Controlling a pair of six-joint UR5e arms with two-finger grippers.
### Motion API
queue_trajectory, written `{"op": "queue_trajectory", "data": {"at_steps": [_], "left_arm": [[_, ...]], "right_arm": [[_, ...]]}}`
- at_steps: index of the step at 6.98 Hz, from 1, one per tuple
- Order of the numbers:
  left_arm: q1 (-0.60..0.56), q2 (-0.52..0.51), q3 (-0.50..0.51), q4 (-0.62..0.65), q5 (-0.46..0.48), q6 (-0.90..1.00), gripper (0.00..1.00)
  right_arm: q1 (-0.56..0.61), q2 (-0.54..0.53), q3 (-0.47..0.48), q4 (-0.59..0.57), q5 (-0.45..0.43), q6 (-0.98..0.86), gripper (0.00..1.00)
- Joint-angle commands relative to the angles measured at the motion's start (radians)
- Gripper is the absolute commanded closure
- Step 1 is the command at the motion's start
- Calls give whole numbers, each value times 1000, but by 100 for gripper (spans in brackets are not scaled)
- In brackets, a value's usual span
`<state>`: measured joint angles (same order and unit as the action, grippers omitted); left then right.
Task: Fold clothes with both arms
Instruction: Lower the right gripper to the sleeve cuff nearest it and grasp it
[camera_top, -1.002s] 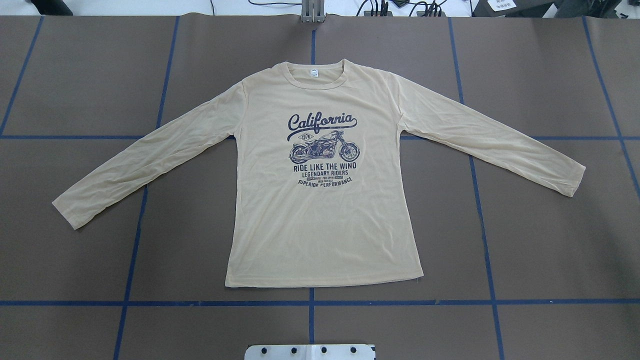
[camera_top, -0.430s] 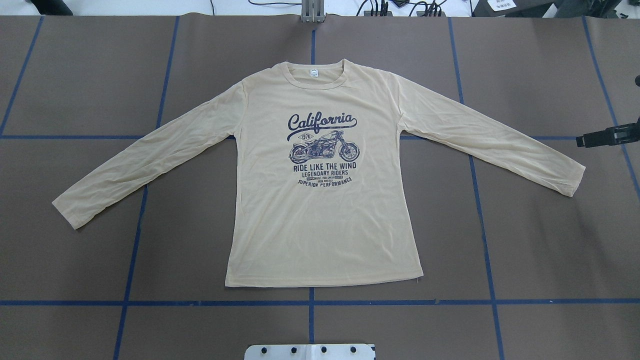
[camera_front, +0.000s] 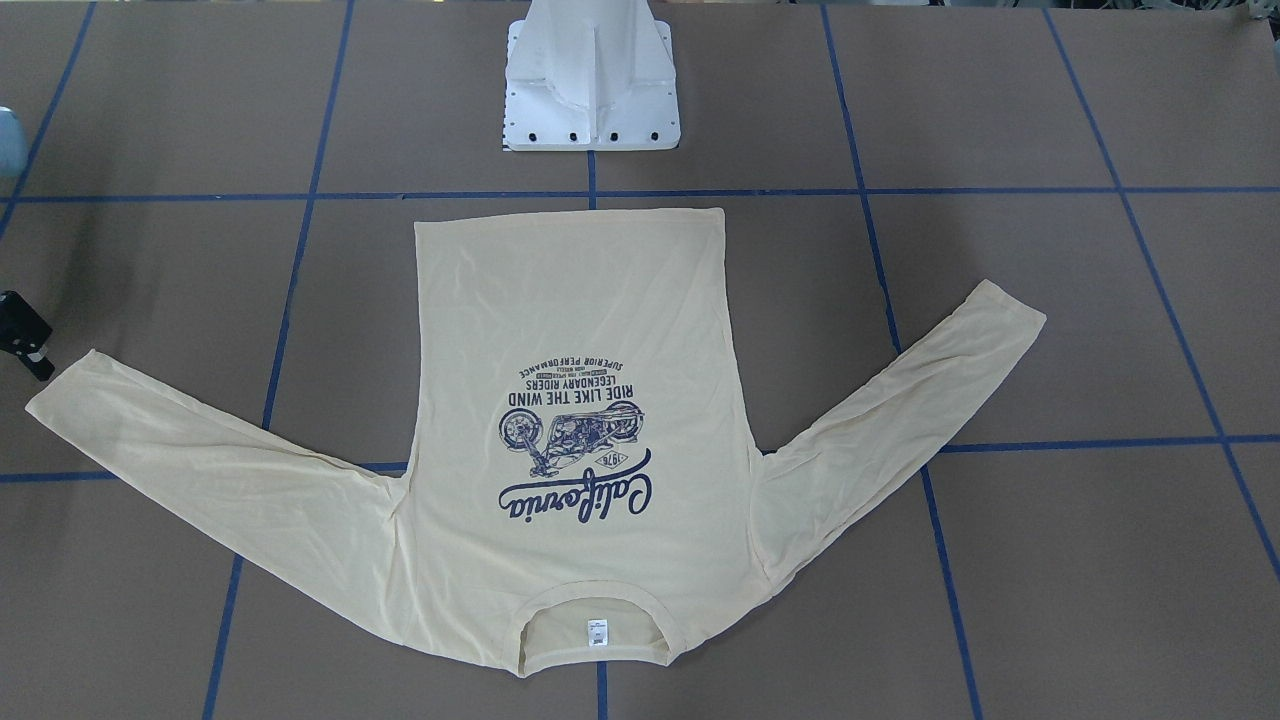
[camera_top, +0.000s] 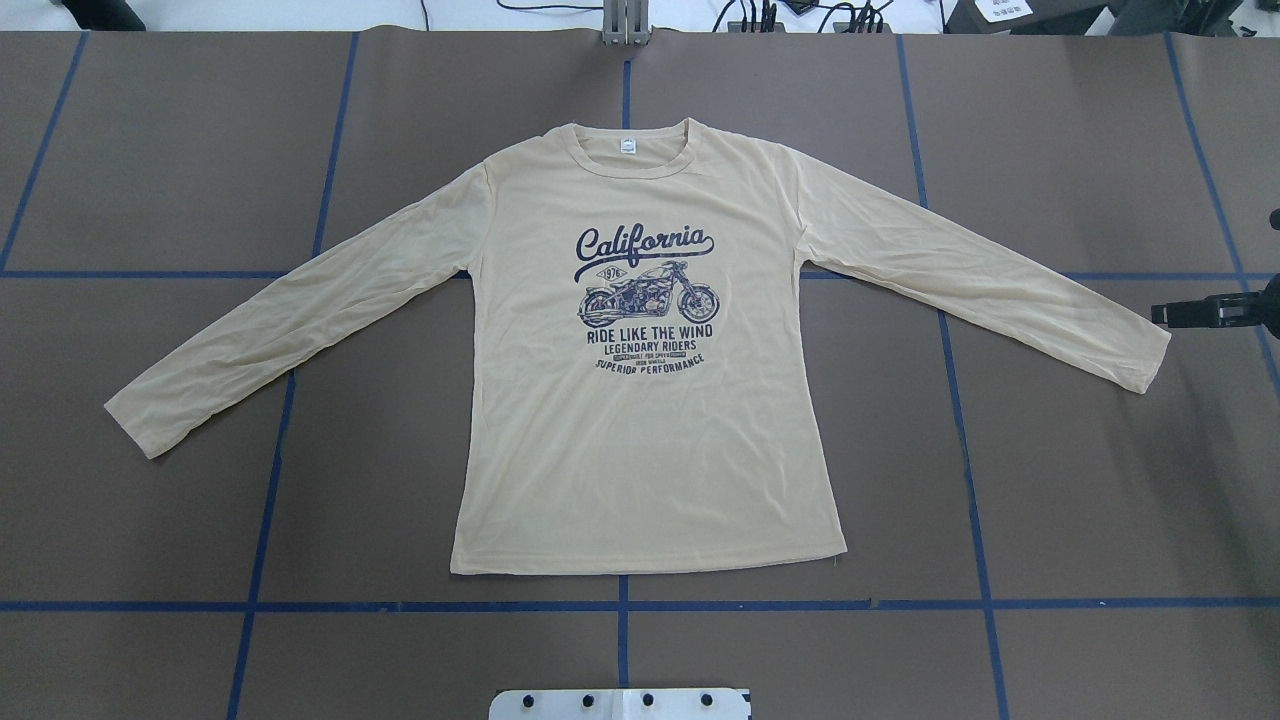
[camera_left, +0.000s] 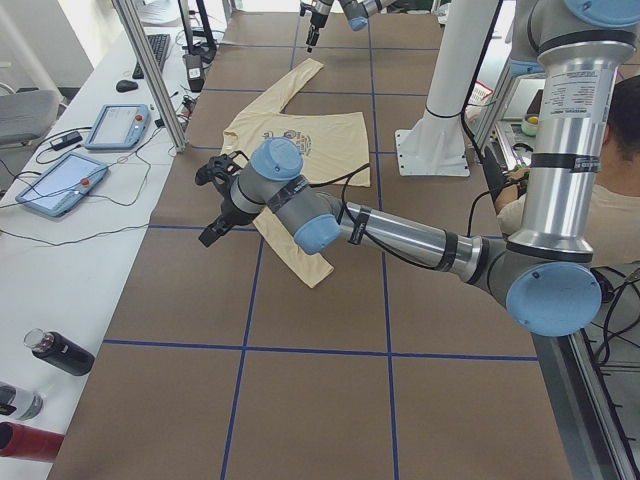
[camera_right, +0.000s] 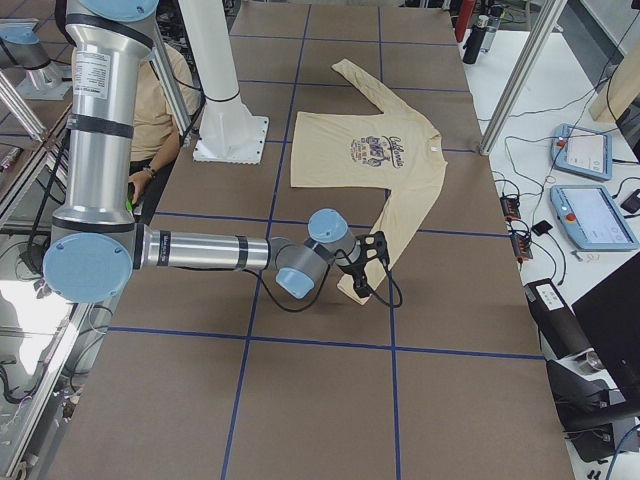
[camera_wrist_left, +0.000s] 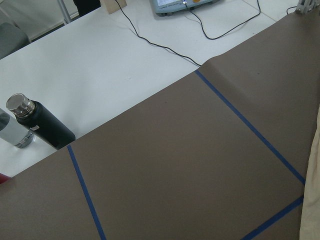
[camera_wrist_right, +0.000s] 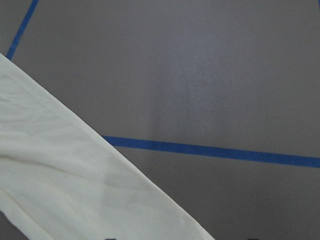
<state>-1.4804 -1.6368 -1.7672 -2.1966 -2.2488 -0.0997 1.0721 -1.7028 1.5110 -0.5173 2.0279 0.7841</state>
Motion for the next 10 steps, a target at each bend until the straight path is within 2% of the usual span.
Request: {"op": "queue_trajectory", "data": {"at_steps": [1,2,5,7,9,10], "left_arm": [[0,0,0,0,0,0,0],[0,0,0,0,0,0,0],[0,0,0,0,0,0,0],[0,0,0,0,0,0,0],[2,0,0,0,0,0,0],[2,0,0,0,0,0,0]], "right_arm": [[-61,6,-47,26,-88,29,14],[-75,9,-76,28,-98,27,16],[-95,11,-77,29,-97,29,25],[-97,12,-75,29,-97,29,35],[-97,12,-78,29,-98,18,50],[-97,12,-78,29,-98,17,50]]}}
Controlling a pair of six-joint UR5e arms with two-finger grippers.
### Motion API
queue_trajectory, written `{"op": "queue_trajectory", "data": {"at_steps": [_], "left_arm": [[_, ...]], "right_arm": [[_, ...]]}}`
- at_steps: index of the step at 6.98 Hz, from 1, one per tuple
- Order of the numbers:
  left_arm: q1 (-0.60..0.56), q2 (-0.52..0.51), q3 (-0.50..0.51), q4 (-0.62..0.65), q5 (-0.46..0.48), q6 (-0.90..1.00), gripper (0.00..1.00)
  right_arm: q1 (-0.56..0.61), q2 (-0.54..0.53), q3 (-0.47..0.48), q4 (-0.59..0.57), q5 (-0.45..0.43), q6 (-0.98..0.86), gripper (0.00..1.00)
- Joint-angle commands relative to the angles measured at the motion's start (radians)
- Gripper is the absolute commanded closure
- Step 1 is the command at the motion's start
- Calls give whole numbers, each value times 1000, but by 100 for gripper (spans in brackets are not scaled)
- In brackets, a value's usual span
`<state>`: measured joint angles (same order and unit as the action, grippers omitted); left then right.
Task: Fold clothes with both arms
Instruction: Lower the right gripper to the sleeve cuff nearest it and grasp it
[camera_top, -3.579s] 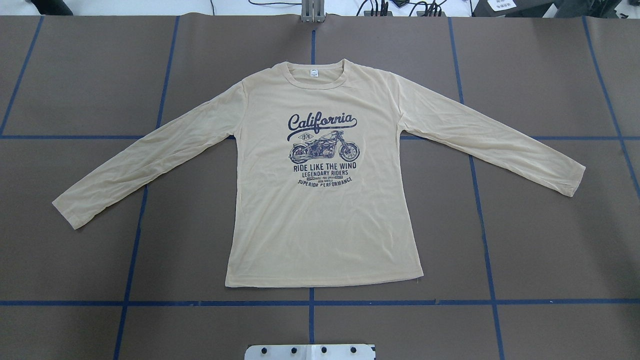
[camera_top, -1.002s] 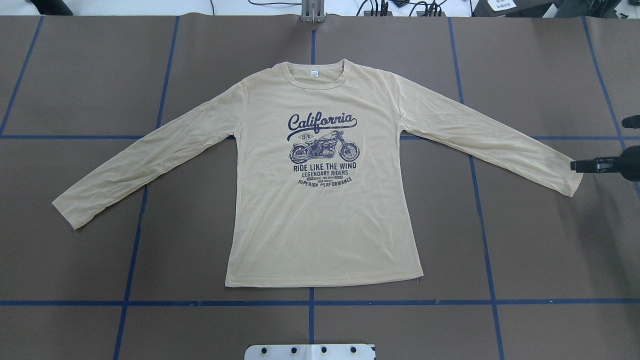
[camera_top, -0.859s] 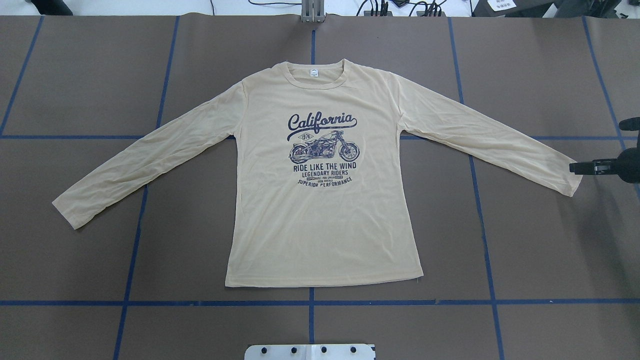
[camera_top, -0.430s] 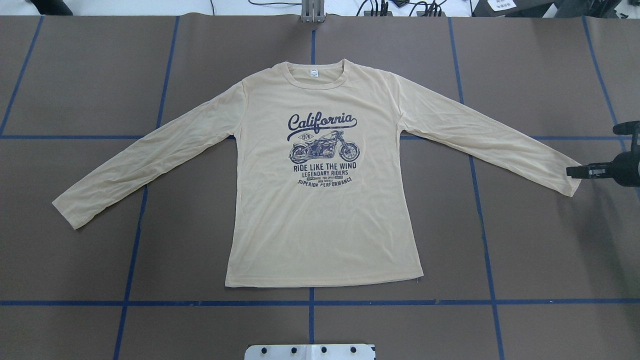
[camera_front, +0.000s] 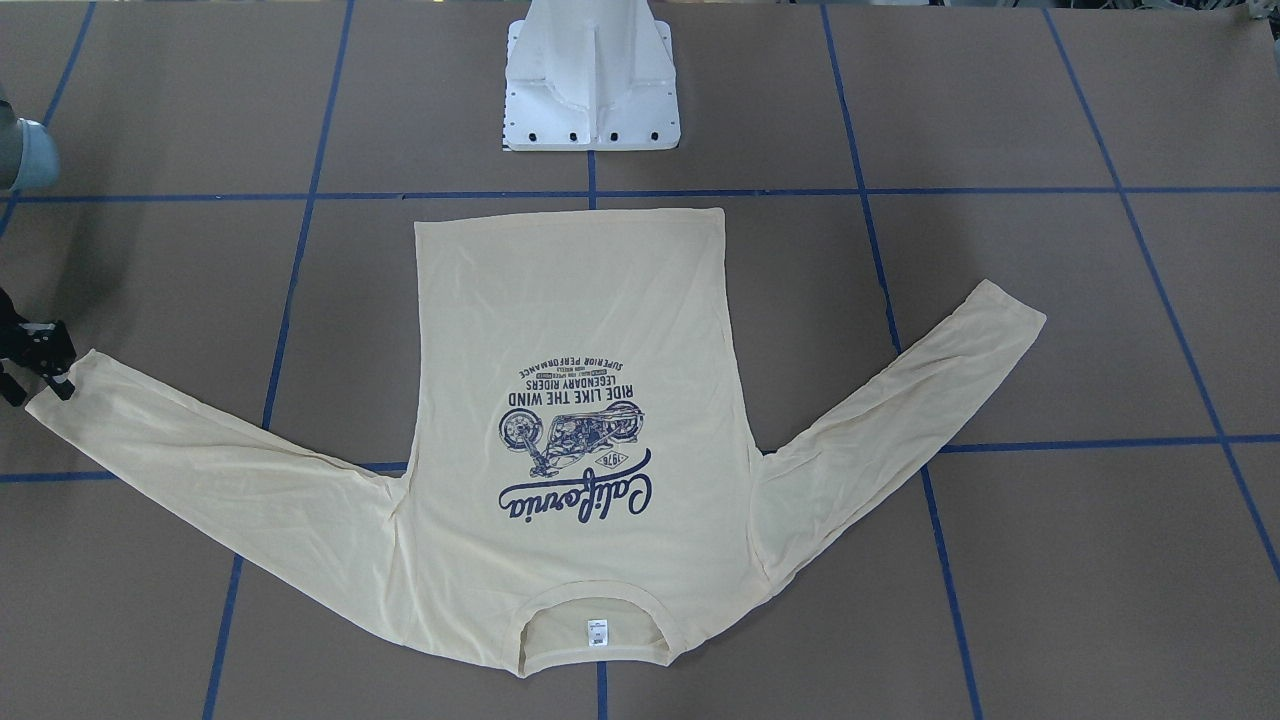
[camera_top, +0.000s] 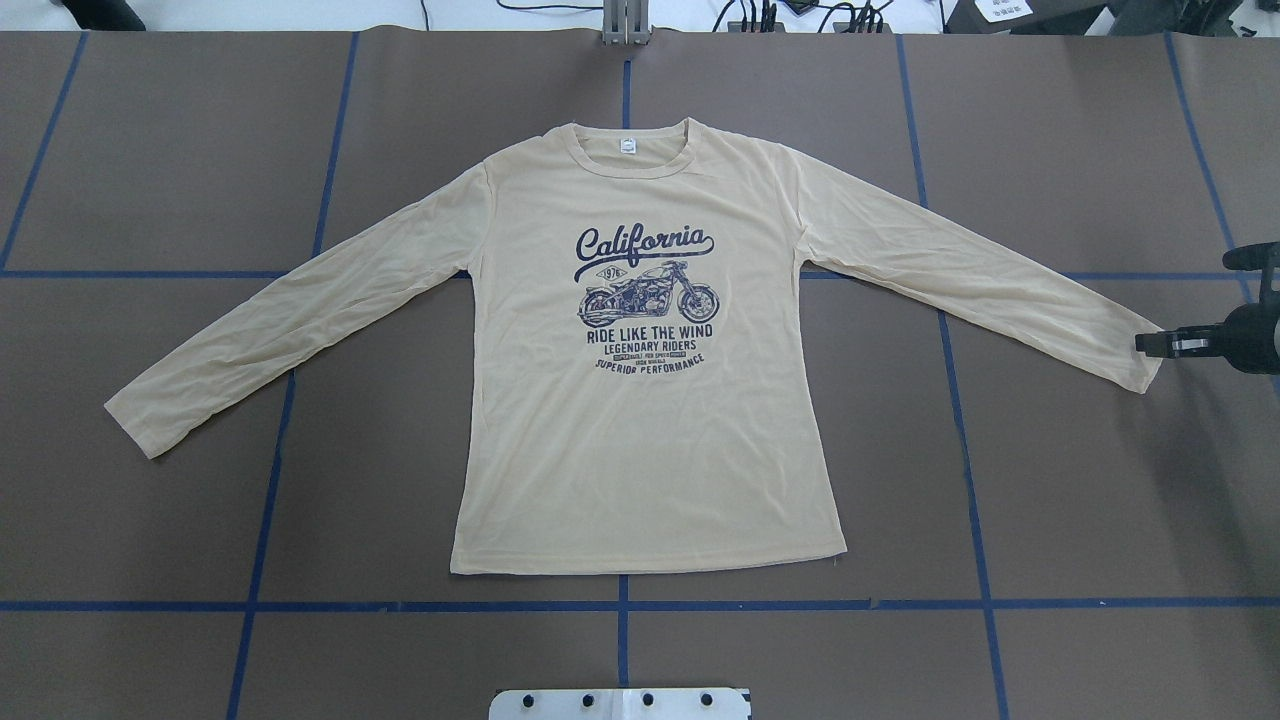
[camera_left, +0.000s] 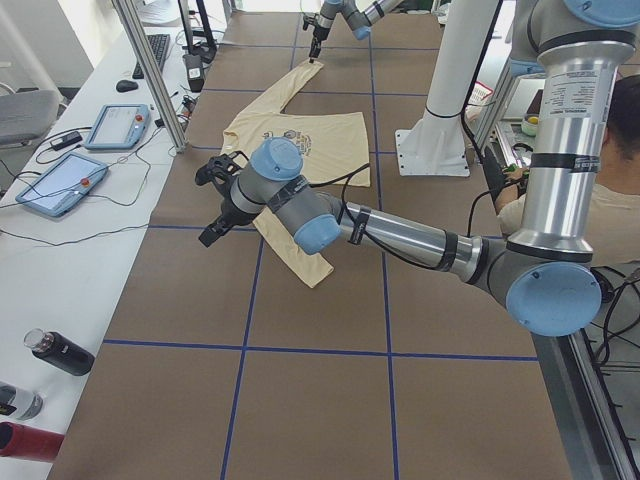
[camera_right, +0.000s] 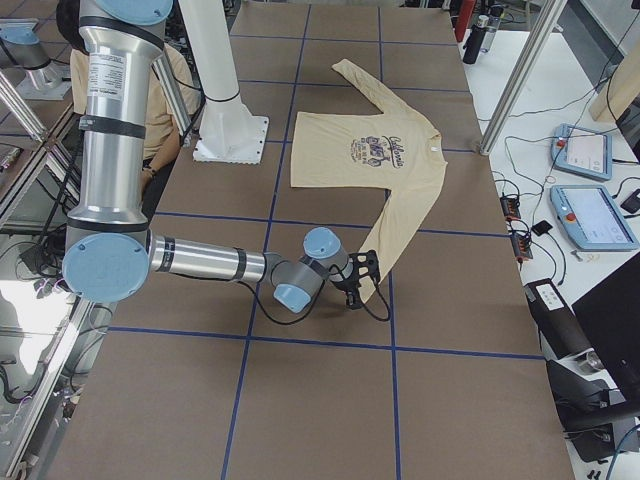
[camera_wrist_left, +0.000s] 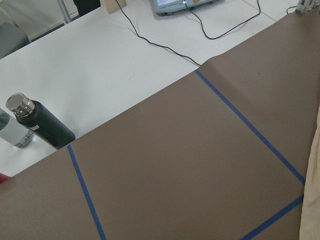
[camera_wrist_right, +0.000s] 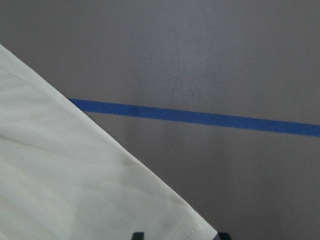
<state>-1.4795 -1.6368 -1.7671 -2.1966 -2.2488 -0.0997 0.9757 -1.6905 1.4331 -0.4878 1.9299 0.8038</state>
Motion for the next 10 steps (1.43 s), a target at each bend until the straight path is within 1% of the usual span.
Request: {"op": "queue_trajectory", "data": {"at_steps": [1,2,3,5,6,7,9,10], "left_arm": [[1,0,0,0,0,0,0],[1,0,0,0,0,0,0],[1,0,0,0,0,0,0],[1,0,0,0,0,0,0],[1,0,0,0,0,0,0],[1,0,0,0,0,0,0],[1,0,0,0,0,-2,0],[1,0,0,0,0,-2,0]], "right_arm": [[0,-1,0,0,-2,-3,50],[0,0,-2,-2,-3,-5,55],[0,0,-2,-2,-3,-5,66],[0,-1,-7,-3,-5,-6,78],[0,-1,-7,-3,-3,-11,88],[1,-1,-7,-3,-3,-15,100],[27,3,13,-3,15,-15,100],[47,3,71,-20,17,-15,100]]}}
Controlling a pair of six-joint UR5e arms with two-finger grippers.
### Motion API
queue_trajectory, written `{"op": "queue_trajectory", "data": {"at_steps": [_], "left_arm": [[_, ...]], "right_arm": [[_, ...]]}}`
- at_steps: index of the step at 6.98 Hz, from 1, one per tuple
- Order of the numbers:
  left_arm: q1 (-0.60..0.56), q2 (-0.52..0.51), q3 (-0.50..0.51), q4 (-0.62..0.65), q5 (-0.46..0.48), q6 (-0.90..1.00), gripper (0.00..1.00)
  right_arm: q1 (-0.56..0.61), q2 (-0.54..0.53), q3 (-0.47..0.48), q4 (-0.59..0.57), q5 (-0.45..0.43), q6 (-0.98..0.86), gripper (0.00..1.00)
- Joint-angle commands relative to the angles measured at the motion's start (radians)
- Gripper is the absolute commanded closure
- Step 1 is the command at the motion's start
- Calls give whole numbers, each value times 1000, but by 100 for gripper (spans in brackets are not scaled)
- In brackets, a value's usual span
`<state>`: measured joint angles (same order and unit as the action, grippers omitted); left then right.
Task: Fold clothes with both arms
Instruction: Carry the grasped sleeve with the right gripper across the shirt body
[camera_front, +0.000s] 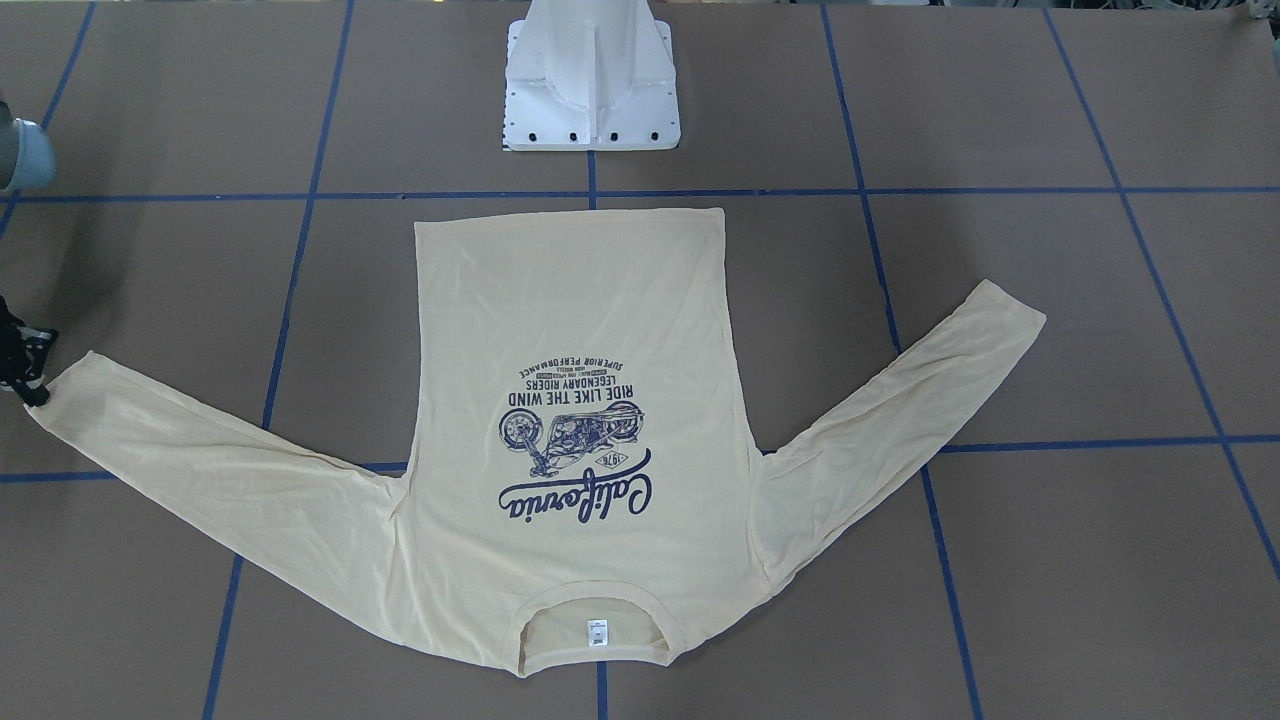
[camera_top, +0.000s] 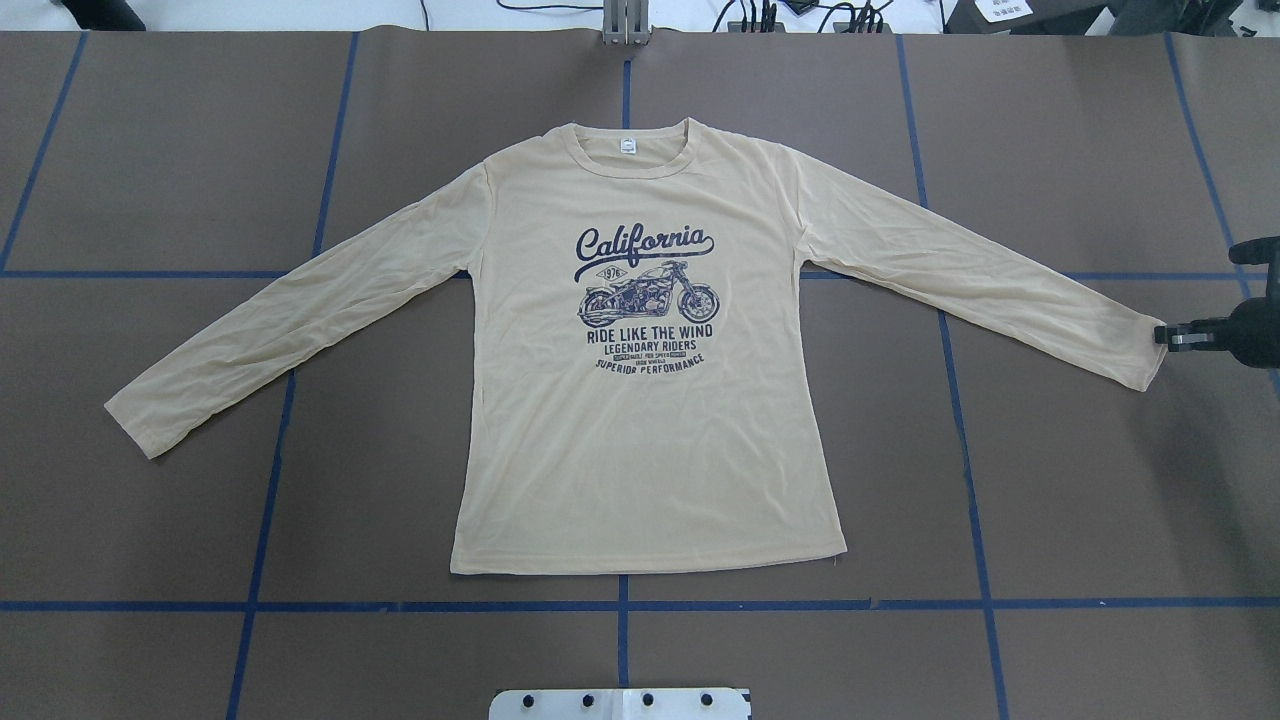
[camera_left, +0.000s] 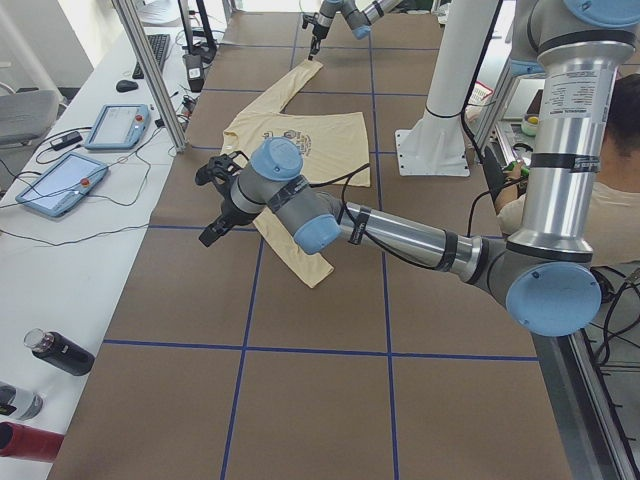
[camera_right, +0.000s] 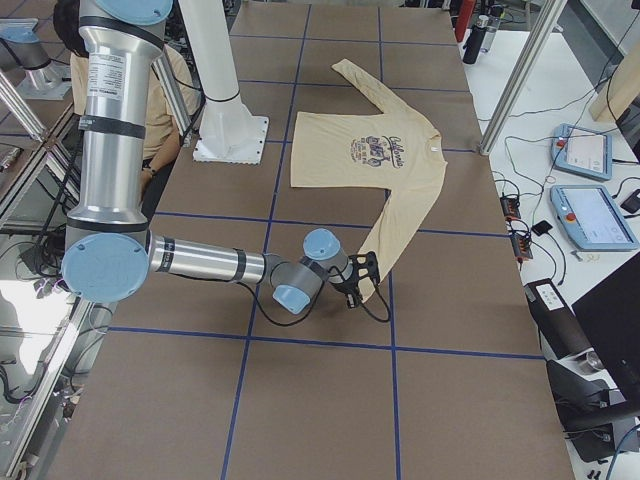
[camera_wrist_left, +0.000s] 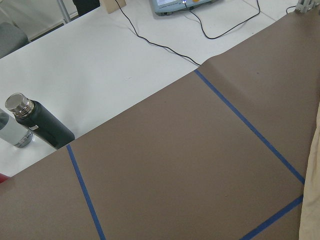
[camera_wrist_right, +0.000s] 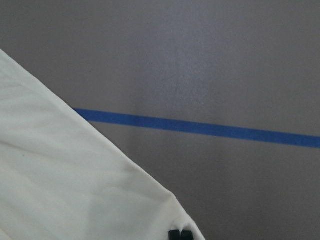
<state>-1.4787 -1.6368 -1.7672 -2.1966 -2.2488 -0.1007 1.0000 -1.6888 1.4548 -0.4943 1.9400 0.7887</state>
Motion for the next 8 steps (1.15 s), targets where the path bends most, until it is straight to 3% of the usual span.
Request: {"op": "queue_trajectory", "data": {"at_steps": [1,3,4,5,6,7,8], "left_arm": [[0,0,0,0,0,0,0],[0,2,0,0,0,-2,0],[0,2,0,0,0,-2,0],[0,2,0,0,-2,-2,0],[0,2,0,2,-2,-5,0],[0,2,2,2,0,-8,0],[0,0,6,2,0,-10,0]], "right_arm": [[29,32,115,-74,19,12,100],[28,136,320,-387,14,68,100],[2,247,376,-546,2,149,100],[-68,381,377,-647,-51,196,100],[-166,566,356,-816,-166,295,100],[-211,724,310,-945,-208,335,100],[-246,820,235,-943,-219,374,100]]}}
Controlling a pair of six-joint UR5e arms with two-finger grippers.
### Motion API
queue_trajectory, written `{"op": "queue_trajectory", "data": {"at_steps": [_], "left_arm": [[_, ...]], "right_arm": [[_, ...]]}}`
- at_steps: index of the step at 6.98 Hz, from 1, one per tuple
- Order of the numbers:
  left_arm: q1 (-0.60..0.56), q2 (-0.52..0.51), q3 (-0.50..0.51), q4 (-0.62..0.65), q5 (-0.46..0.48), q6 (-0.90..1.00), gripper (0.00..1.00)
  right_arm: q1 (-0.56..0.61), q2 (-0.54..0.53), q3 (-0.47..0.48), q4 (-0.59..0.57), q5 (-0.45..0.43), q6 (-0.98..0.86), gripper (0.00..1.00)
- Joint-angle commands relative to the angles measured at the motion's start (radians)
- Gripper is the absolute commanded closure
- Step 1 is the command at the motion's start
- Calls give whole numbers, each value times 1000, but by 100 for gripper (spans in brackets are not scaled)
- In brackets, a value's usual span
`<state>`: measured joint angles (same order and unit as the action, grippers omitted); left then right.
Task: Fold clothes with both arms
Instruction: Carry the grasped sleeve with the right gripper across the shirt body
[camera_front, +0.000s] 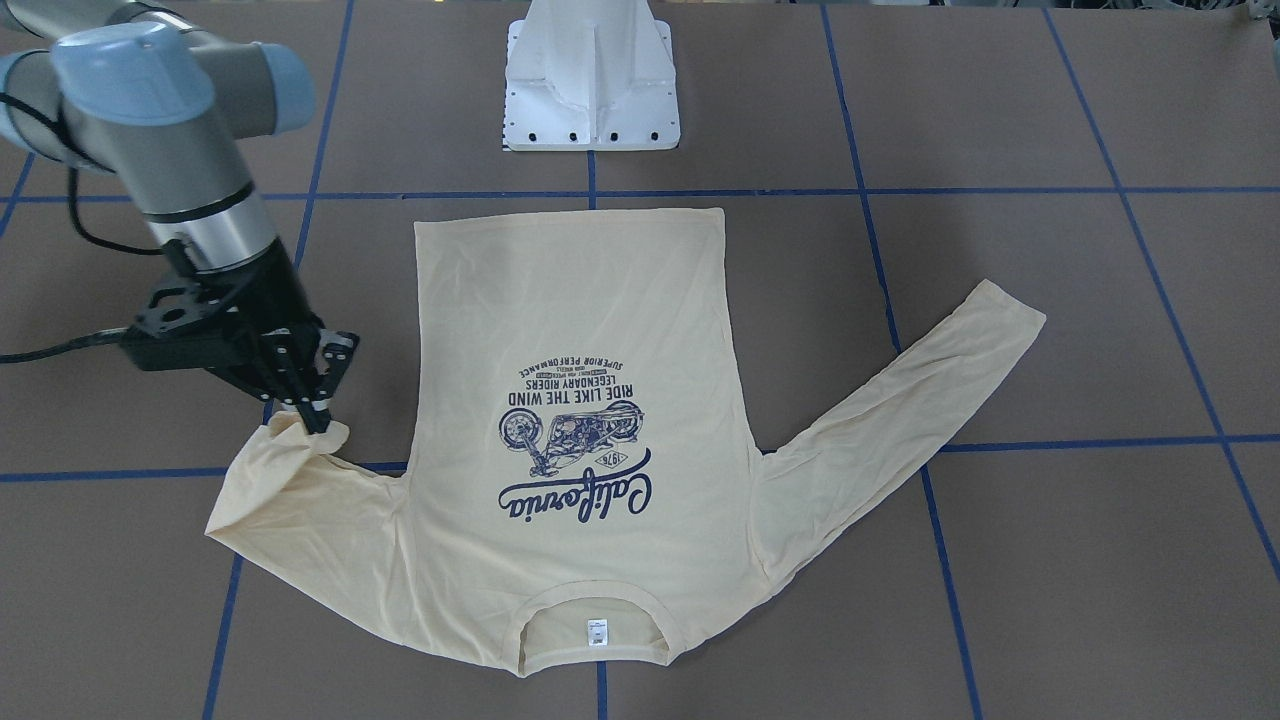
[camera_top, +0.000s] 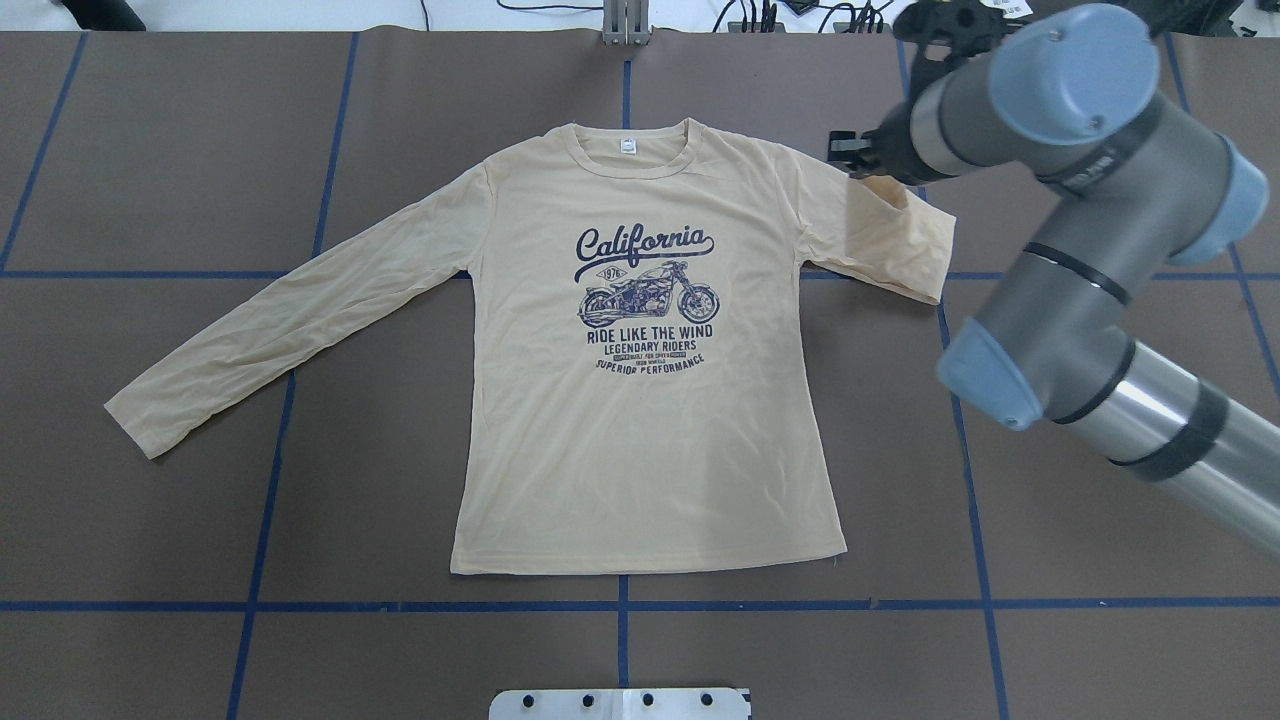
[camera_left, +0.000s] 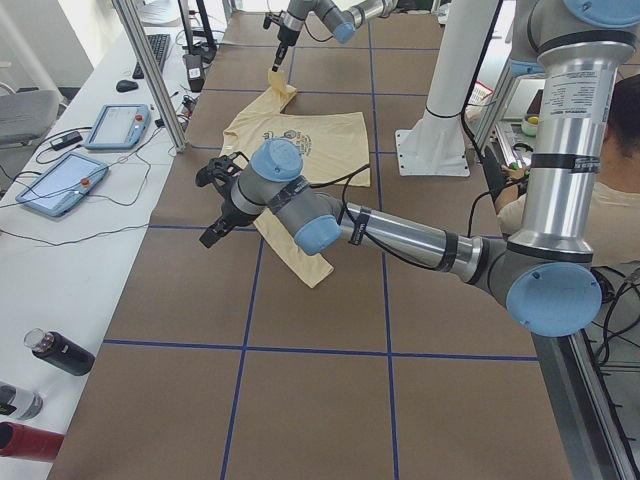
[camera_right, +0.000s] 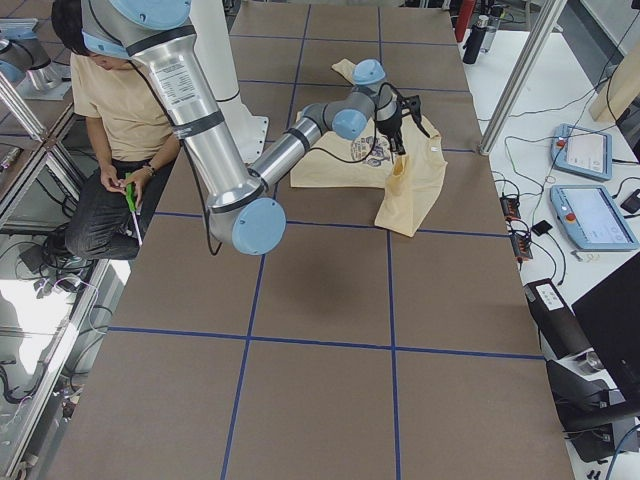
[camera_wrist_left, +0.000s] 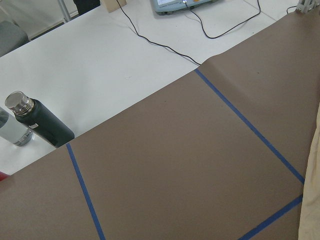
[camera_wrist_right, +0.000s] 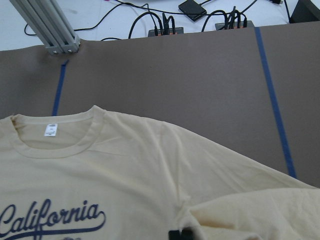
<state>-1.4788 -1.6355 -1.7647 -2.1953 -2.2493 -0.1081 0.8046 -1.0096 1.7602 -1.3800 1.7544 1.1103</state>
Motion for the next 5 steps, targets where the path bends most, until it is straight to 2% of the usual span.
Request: {"op": "queue_trajectory", "data": {"at_steps": [1,2,3,5], "left_arm": [[0,-1,5,-1,0,-4,0],[0,-1,4,-1,0,-10,0],[0,-1,2,-1,0,-13,0],[0,-6,4,-1,0,-15,0]], "right_arm": [[-92,289,-216,-57,-99,74,100],[-143,450,-411,-15,-175,124,100],[-187,562,-587,78,-223,175,100],[-264,688,-732,108,-309,189,100]]}}
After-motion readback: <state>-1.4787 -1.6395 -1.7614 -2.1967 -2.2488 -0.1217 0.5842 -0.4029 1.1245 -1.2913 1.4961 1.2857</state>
